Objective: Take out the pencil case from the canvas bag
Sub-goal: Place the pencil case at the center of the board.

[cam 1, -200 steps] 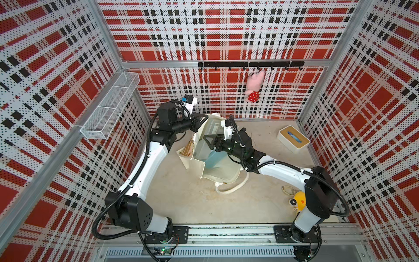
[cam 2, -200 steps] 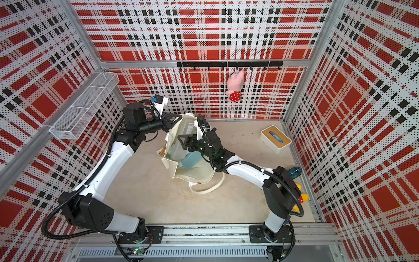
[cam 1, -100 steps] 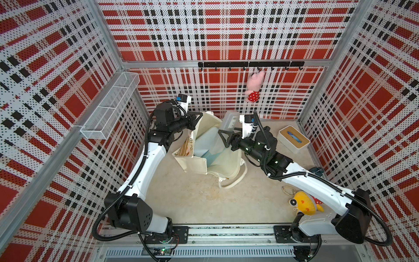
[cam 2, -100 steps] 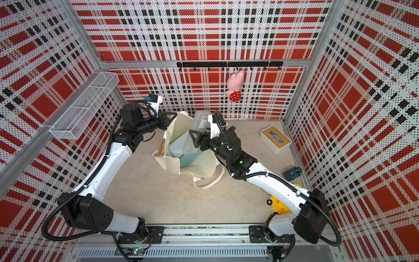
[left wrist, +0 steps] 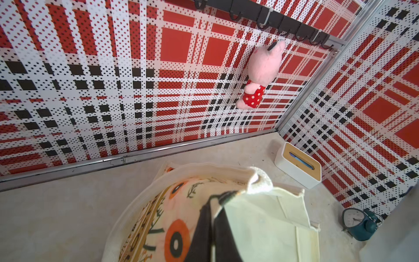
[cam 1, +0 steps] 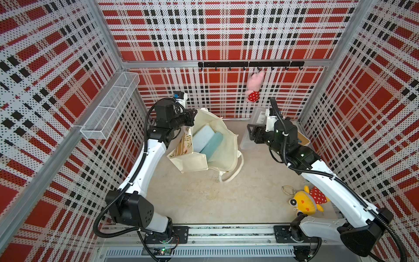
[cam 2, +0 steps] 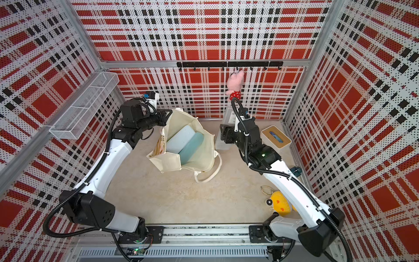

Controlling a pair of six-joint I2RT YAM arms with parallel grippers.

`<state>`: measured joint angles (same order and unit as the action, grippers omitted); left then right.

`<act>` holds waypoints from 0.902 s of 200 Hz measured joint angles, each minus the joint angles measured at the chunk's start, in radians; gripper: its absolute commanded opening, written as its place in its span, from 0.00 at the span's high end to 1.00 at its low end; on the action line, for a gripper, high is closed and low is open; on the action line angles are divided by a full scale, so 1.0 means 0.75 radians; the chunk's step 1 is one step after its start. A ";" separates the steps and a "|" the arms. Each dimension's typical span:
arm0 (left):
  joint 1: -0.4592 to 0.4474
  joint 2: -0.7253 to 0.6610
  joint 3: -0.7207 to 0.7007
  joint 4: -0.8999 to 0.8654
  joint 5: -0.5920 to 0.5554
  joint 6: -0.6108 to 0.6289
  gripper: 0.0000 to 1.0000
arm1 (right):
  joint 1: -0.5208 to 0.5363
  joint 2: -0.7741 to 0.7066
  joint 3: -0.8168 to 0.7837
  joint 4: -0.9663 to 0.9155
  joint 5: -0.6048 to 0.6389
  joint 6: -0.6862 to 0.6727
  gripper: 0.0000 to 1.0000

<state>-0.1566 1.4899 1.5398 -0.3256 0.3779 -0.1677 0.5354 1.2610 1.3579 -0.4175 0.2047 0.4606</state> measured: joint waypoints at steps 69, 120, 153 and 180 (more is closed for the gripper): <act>-0.003 0.056 0.077 -0.062 -0.040 0.041 1.00 | -0.323 0.460 0.323 -0.474 -0.168 -0.033 0.27; -0.011 0.090 0.120 -0.091 -0.041 0.062 1.00 | -0.456 0.815 0.512 -0.635 -0.275 -0.091 0.27; -0.012 0.122 0.164 -0.115 -0.041 0.069 1.00 | -0.506 1.048 0.712 -0.708 -0.284 -0.158 0.27; -0.013 0.143 0.185 -0.127 -0.041 0.080 1.00 | -0.524 1.225 0.888 -0.764 -0.273 -0.226 0.28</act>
<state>-0.1665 1.5970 1.6787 -0.4210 0.3473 -0.1074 0.1421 2.1799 2.0235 -0.9905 0.0002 0.2909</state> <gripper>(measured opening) 0.054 0.733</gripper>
